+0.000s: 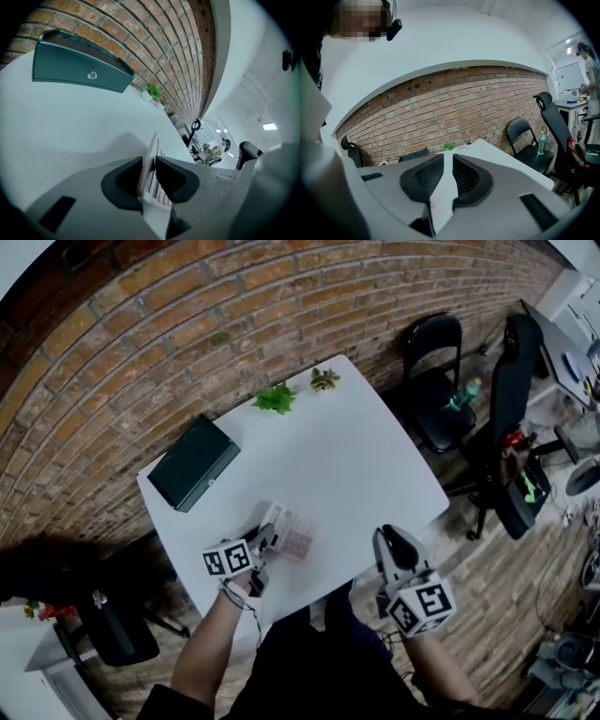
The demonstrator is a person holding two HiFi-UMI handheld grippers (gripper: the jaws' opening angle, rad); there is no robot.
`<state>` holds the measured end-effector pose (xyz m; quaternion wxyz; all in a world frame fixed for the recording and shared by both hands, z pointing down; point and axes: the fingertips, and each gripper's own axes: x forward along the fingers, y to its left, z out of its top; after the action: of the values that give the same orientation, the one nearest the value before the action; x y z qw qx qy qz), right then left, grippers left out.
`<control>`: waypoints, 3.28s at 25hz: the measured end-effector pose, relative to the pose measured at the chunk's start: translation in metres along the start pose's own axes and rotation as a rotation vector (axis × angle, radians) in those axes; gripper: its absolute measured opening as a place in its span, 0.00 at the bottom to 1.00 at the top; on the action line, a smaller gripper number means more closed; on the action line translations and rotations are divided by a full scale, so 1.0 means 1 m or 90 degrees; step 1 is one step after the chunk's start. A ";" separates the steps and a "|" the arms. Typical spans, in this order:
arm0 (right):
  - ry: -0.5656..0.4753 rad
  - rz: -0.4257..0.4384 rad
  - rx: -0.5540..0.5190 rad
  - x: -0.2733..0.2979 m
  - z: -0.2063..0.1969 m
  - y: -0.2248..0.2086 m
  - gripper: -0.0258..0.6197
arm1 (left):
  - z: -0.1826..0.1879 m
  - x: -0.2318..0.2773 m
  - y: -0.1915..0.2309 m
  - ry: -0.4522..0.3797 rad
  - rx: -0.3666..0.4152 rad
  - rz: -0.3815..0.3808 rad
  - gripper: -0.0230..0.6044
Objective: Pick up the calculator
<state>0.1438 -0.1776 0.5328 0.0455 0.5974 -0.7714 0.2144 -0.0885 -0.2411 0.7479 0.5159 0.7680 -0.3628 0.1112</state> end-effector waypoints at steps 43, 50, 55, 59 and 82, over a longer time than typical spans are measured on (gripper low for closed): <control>-0.055 -0.015 -0.041 -0.038 0.065 0.002 0.10 | 0.098 -0.090 -0.203 -0.186 0.028 -0.236 0.11; -0.080 -0.008 -0.065 -0.043 0.090 0.001 0.10 | 0.119 -0.109 -0.234 -0.214 0.068 -0.242 0.11; -0.102 -0.012 -0.074 -0.047 0.105 -0.006 0.09 | 0.136 -0.121 -0.252 -0.241 0.064 -0.267 0.11; -0.120 -0.024 -0.080 -0.052 0.118 -0.016 0.09 | 0.144 -0.129 -0.265 -0.258 0.070 -0.277 0.11; -0.150 -0.040 -0.157 -0.062 0.135 -0.043 0.09 | 0.146 -0.144 -0.323 -0.290 0.052 -0.344 0.11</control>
<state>0.2275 -0.1817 0.4025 0.0344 0.6320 -0.7729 0.0451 -0.0042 -0.2389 0.3748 0.4016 0.8613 -0.2477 -0.1885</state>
